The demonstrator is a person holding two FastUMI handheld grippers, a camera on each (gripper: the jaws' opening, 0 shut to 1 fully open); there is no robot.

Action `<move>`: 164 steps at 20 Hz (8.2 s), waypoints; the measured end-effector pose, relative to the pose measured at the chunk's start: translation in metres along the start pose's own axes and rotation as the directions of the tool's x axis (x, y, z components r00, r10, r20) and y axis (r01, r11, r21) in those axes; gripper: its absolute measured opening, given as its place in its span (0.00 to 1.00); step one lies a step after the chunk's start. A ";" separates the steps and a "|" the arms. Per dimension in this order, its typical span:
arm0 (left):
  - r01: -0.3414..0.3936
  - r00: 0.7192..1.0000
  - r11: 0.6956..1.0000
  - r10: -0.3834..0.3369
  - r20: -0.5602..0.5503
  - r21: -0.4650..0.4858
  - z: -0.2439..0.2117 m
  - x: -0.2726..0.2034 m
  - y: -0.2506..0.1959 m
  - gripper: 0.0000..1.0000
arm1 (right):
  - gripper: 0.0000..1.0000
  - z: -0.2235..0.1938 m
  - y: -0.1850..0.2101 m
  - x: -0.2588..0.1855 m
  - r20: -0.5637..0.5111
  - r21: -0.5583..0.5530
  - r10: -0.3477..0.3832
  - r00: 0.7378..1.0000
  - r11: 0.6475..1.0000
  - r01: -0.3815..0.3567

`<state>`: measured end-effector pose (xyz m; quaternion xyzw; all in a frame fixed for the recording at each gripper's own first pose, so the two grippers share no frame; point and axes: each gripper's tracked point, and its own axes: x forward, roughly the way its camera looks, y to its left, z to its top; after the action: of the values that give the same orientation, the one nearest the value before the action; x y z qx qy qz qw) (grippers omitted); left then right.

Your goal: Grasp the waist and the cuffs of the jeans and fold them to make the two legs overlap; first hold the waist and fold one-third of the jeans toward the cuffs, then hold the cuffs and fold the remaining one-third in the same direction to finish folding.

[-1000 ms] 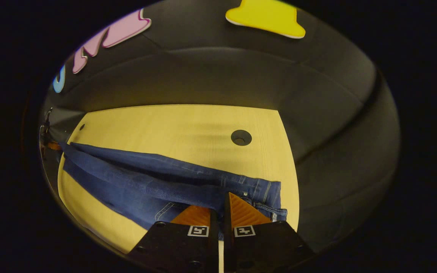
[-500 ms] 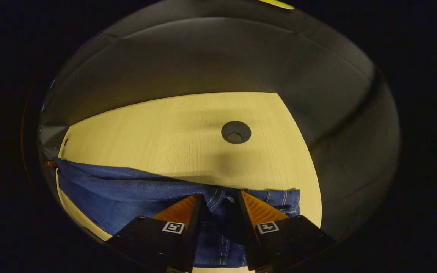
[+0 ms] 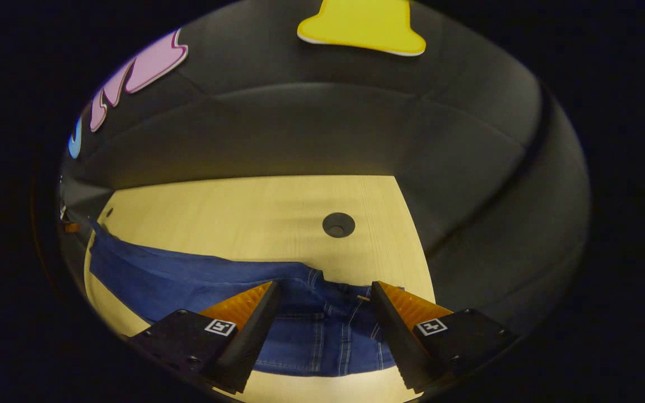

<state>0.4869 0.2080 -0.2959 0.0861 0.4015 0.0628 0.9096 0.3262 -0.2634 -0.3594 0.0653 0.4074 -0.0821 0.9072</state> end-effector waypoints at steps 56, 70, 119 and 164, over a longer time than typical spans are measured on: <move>0.187 0.982 0.981 -0.187 -0.004 -0.056 -0.210 -0.164 -0.002 0.83 | 0.07 -0.017 0.221 -0.144 0.063 0.115 0.414 0.908 0.901 -0.419; 0.238 0.953 0.926 -0.280 -0.112 -0.292 -0.196 -0.107 -0.022 0.83 | 0.82 -0.080 0.260 -0.203 -0.141 0.155 0.670 0.729 0.742 -0.652; 0.330 0.918 0.826 -0.395 -0.050 -0.457 0.001 -0.044 -0.102 0.02 | 0.83 -0.104 0.008 -0.222 0.022 0.326 0.467 0.884 0.833 -0.448; 0.483 0.720 0.863 -0.488 0.494 0.149 -0.051 -0.458 -0.423 0.81 | 0.98 -0.021 0.007 -0.517 0.581 -0.155 0.194 0.790 0.980 -0.127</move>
<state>0.1619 -0.2842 -0.0876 -0.0040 0.1517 -0.2048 0.9670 -0.0264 -0.2035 0.0146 0.0219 0.1003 0.0011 0.9947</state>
